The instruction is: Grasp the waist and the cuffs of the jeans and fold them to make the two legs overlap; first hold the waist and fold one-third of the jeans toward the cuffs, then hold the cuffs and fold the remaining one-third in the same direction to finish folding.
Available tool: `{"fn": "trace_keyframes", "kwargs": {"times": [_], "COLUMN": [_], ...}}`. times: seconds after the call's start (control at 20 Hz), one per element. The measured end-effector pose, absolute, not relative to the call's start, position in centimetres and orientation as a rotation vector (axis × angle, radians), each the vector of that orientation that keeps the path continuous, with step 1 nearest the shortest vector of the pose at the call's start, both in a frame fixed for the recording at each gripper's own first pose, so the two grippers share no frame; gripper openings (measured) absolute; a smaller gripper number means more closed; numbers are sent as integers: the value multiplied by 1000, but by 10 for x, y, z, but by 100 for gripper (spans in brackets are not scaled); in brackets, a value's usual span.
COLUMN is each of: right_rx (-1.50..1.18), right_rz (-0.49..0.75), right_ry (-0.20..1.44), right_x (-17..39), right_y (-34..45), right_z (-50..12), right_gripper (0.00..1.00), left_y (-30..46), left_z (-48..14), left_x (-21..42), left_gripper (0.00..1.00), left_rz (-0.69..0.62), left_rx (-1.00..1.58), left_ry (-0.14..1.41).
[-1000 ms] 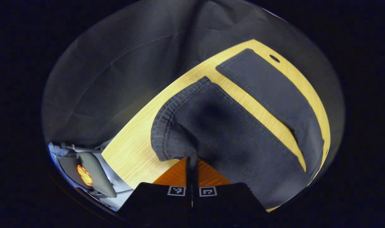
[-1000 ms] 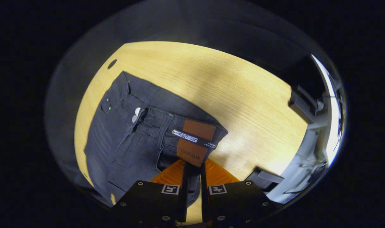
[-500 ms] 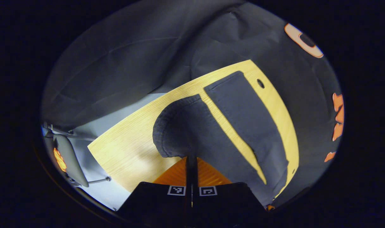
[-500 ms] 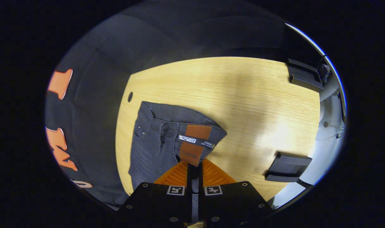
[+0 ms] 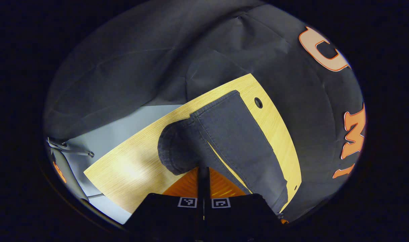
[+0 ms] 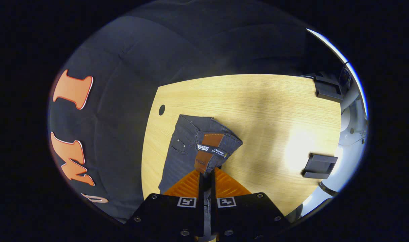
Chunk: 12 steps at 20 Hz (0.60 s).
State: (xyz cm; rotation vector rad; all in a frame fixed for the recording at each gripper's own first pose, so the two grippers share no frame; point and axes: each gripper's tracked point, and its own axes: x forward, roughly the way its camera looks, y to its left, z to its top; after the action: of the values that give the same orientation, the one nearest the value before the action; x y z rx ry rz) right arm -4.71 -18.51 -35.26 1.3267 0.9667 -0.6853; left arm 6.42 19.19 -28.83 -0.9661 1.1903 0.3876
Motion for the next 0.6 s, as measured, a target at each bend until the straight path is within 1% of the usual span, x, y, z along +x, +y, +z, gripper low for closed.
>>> {"fn": "trace_keyframes", "kwargs": {"times": [0.3, 0.45, 0.6], "right_rx": [1382, 1370, 1384], "right_rz": [-726, -700, -671], "right_ry": [946, 980, 992], "right_x": [-26, -8, 18], "right_y": [-189, -190, -192], "right_z": [-340, -346, -351], "right_gripper": [8, 8, 8], "left_y": [202, 204, 205], "left_z": [-281, -280, -283], "left_x": [107, 128, 151], "left_gripper": [1, 1, 1], "left_rz": [373, 382, 349], "left_rx": [-971, -951, -843], "left_ry": [1181, 1181, 1208]}}
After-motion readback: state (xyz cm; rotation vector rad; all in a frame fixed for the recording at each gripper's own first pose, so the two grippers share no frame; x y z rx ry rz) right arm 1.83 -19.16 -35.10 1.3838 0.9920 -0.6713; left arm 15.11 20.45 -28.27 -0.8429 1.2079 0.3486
